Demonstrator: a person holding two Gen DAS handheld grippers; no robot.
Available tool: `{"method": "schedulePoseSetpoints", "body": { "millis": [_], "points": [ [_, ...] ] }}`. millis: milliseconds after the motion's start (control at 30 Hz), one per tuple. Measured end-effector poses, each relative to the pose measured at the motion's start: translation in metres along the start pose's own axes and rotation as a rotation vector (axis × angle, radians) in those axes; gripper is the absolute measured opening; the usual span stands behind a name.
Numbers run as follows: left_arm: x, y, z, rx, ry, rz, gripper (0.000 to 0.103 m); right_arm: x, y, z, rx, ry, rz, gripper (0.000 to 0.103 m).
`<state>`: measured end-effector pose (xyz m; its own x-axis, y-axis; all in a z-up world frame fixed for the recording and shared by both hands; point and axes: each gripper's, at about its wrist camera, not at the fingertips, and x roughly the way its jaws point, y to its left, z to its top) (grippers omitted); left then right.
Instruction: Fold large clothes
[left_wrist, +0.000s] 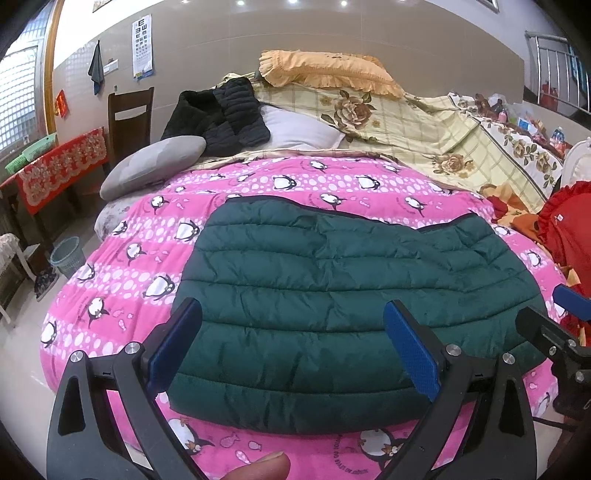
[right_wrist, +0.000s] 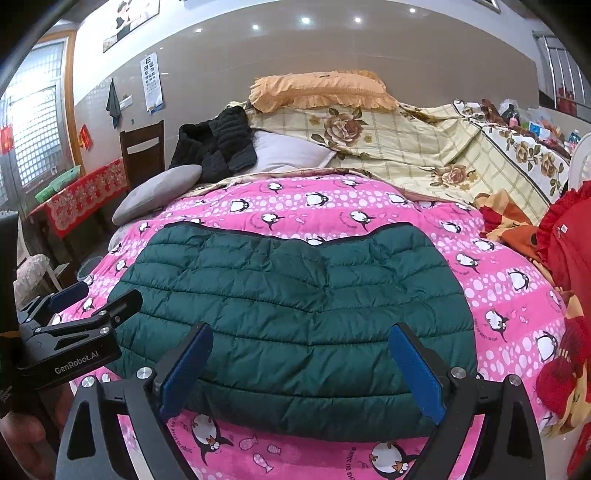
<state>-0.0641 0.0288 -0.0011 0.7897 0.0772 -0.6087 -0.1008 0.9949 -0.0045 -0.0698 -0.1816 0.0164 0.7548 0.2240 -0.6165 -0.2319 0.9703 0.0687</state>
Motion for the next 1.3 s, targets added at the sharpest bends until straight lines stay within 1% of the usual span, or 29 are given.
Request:
{"method": "schedulePoseSetpoints", "body": {
  "millis": [400,600,733,967,1300],
  "points": [
    [0.0,-0.003,-0.002,-0.003,0.01,-0.004,0.099,0.001,0.005,-0.002,-0.004,0.004,-0.002,0.095],
    [-0.005,-0.008,-0.003,-0.01,0.0,0.007,0.099,-0.002,0.01,-0.003,0.015,-0.009,-0.011,0.095],
    [-0.006,-0.008,-0.003,-0.012,-0.002,0.005,0.099,-0.005,0.016,-0.002,-0.002,-0.017,-0.033,0.095],
    [-0.008,-0.01,-0.003,-0.017,-0.003,0.009,0.099,-0.006,0.017,-0.003,-0.002,-0.021,-0.035,0.095],
    [-0.012,-0.016,-0.004,0.003,-0.01,0.02,0.099,-0.009,0.018,-0.003,0.005,-0.023,-0.04,0.095]
  ]
}}
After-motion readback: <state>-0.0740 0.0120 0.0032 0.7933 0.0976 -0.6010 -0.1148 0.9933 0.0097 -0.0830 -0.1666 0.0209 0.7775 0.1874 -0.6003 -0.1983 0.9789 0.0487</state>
